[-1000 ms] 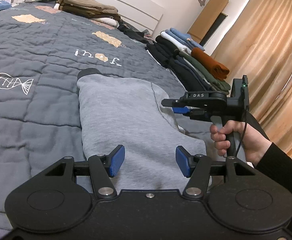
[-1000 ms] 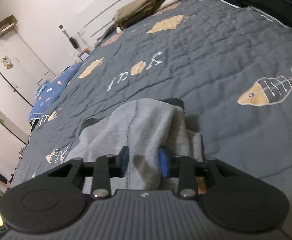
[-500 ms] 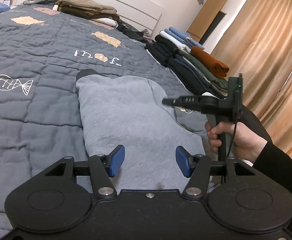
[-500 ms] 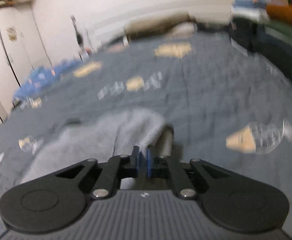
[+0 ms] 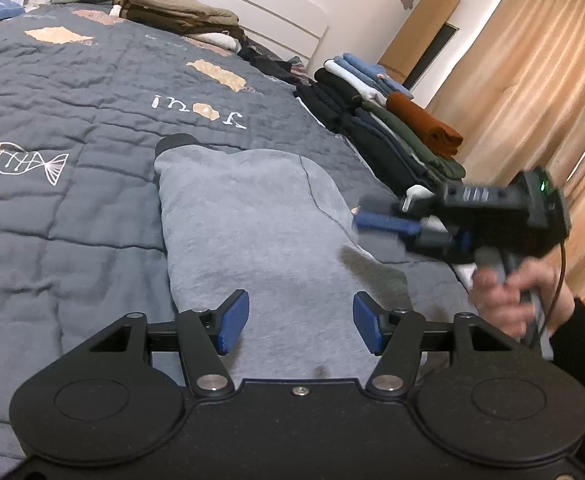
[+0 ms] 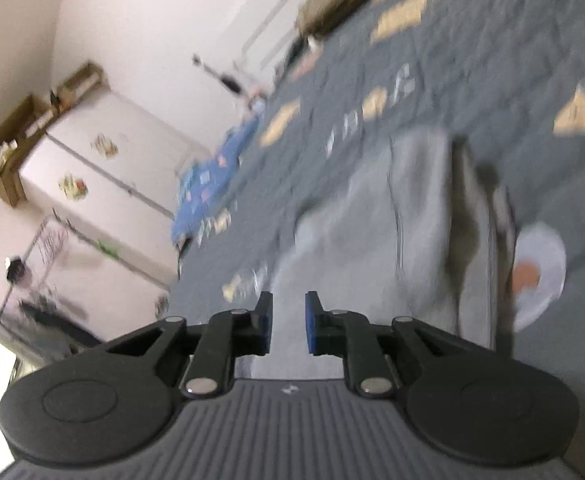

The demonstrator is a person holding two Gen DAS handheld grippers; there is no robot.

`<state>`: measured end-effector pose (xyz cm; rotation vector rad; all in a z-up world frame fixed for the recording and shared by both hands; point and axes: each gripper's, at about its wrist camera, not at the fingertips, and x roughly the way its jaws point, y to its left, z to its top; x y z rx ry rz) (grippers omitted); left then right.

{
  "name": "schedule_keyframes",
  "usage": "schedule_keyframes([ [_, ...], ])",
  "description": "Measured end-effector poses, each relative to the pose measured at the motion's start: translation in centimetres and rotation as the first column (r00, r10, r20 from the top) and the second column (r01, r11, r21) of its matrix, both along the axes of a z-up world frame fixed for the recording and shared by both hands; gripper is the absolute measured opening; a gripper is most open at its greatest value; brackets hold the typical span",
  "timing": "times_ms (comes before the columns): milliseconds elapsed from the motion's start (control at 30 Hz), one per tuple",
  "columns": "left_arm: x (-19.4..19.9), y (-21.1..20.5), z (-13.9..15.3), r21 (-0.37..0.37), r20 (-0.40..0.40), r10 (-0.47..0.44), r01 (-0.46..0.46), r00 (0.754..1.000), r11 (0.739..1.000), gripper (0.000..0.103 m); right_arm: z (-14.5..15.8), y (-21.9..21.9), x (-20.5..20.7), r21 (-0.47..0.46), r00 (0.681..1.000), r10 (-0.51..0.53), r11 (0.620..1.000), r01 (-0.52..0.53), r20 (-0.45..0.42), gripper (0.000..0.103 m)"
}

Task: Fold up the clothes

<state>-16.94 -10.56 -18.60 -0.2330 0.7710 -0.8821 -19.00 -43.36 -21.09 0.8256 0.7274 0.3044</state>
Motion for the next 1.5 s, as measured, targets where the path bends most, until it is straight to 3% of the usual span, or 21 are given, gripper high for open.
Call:
schedule_keyframes([
  [100,0.2,0.2,-0.1,-0.008,-0.012,0.009,-0.009,1.0,1.0,0.058,-2.0,0.6,-0.3,-0.046,0.996,-0.005,0.999,0.001,-0.092,0.017],
  [233,0.6,0.6,-0.2,-0.025,-0.032,0.024,-0.025,0.999,0.999,0.058,-4.2,-1.4,-2.0,0.022,0.99,-0.023,0.999,0.026,-0.137,0.013],
  [400,1.4,1.4,-0.1,-0.066,-0.065,0.04,-0.045,0.997,0.997,0.058,-4.5,-2.4,-3.4,0.019,0.985,-0.031,0.999,0.034,-0.169,0.013],
  [567,2.2,2.0,-0.8,-0.117,-0.141,0.04,-0.057,0.989,0.991,0.058,-4.0,-1.2,-4.5,-0.073,0.985,0.005,0.997,-0.018,-0.17,0.011],
  [767,3.5,1.3,-3.3,-0.248,-0.307,-0.043,-0.036,0.951,0.968,0.058,-3.2,-0.6,-4.8,-0.139,0.975,0.01,0.989,-0.042,-0.224,0.011],
  [933,4.0,0.7,-4.9,-0.265,-0.368,-0.08,-0.021,0.926,0.964,0.058,-1.9,-1.1,-6.0,-0.128,0.982,-0.025,0.992,0.001,-0.185,0.016],
  [1133,3.8,-0.6,-6.8,-0.156,-0.407,-0.099,0.037,0.908,0.987,0.058,-0.9,-1.2,-6.5,-0.049,0.997,-0.014,0.999,0.011,-0.079,0.017],
  [1333,3.4,-0.2,-7.4,-0.131,-0.452,-0.111,0.058,0.885,0.99,0.058,-3.8,-0.5,-5.5,-0.15,0.97,-0.005,0.988,-0.032,-0.242,0.015],
  [1500,2.4,-0.5,-7.1,-0.038,-0.451,-0.133,0.13,0.882,0.991,0.058,-2.5,-1.3,-6.2,-0.164,0.973,-0.032,0.986,-0.005,-0.228,0.016],
])
